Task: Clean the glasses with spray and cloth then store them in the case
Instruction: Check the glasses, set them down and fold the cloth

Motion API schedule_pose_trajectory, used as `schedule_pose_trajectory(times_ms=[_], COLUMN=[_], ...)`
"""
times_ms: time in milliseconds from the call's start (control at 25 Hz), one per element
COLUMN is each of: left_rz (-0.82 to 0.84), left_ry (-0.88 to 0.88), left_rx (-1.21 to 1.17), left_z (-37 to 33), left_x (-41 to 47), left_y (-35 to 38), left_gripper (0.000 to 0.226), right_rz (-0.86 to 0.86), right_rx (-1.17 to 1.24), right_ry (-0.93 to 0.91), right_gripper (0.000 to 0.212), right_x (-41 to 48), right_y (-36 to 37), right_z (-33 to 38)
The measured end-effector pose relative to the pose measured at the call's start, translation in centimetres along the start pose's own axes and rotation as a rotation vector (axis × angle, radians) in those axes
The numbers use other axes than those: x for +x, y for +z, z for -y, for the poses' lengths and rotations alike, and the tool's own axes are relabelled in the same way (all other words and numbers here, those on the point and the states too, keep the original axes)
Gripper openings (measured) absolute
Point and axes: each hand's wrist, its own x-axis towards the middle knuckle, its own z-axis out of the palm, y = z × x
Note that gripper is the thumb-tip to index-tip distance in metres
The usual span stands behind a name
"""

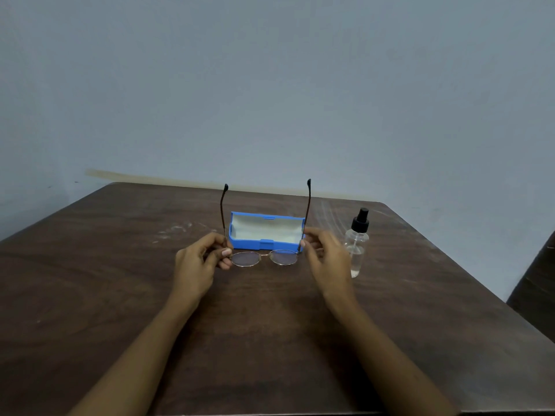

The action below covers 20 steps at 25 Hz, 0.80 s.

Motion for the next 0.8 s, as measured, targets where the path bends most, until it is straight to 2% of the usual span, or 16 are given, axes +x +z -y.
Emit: schedule_pose_trajectory(times_ms=[120,320,800], left_rz=[-0.019,-0.014,0.039], left_ry=[0.021,0.045,-0.019], left_rx=[0.024,0.044,-0.035], left_z=[0.0,-0.1,-0.4], left_x=[-0.1,0.0,-0.1], left_y=[0.1,0.3,0.4], left_gripper=[0.030,0.038,0.031], right_rz=[-0.094,-0.086,-0.067], right_rx=[0.070,0.113,-0.062], right_ry=[-0.062,-0.070,-0.258], right_gripper=[0.020,0.021,0.034], right_x=[-0.4,-0.9,-0.7], right_y=[0.4,0.4,1.0], right_z=[-0.9,-1.5,-2.4])
